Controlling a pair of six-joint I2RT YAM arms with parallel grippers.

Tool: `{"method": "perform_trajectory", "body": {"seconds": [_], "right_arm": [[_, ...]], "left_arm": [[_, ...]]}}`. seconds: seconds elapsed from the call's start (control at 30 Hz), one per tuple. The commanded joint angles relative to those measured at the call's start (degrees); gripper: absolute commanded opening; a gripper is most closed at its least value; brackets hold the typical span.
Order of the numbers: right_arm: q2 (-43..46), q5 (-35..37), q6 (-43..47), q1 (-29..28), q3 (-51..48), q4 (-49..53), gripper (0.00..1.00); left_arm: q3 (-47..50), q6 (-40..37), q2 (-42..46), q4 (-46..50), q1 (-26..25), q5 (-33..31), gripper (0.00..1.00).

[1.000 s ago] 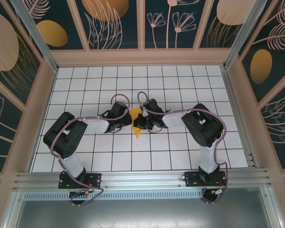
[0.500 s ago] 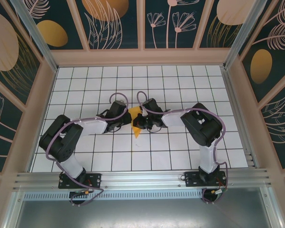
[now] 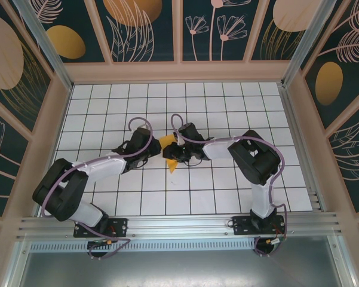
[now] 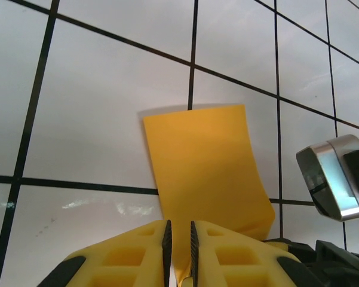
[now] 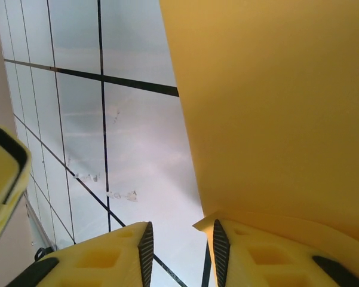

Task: Fold a paper plane with a square sheet of paper (pick it up from the middle)
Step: Third fold the triangle at the center of the table.

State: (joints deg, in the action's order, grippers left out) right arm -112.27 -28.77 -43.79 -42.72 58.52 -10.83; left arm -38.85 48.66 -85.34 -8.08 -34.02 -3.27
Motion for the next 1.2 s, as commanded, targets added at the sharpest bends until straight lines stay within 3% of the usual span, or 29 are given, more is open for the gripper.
{"method": "perform_trajectory", "body": {"seconds": [0.0,0.27,0.53,0.93,1.17], "right_arm": [[-1.8,4.3,1.4,0.1,-1.1,3.4,0.38],[-1.1,5.0,1.3,0.2,-2.1,2.9,0.15],[-1.0,5.2,1.3,0.3,-2.5,2.9,0.04],[-1.2,5.7,1.2,0.3,-2.3,3.3,0.01],[-1.6,5.7,0.1,0.3,-2.2,3.5,0.01]], "left_arm": [[1.8,2.0,2.1,0.3,0.4,0.7,0.21],[3.5,3.2,1.6,-2.0,0.4,3.3,0.2],[3.9,2.6,0.3,-4.4,0.4,7.6,0.19],[4.9,3.4,-2.4,-9.0,0.4,13.7,0.12],[11.0,8.3,0.2,-13.6,0.3,15.3,0.09]]}}
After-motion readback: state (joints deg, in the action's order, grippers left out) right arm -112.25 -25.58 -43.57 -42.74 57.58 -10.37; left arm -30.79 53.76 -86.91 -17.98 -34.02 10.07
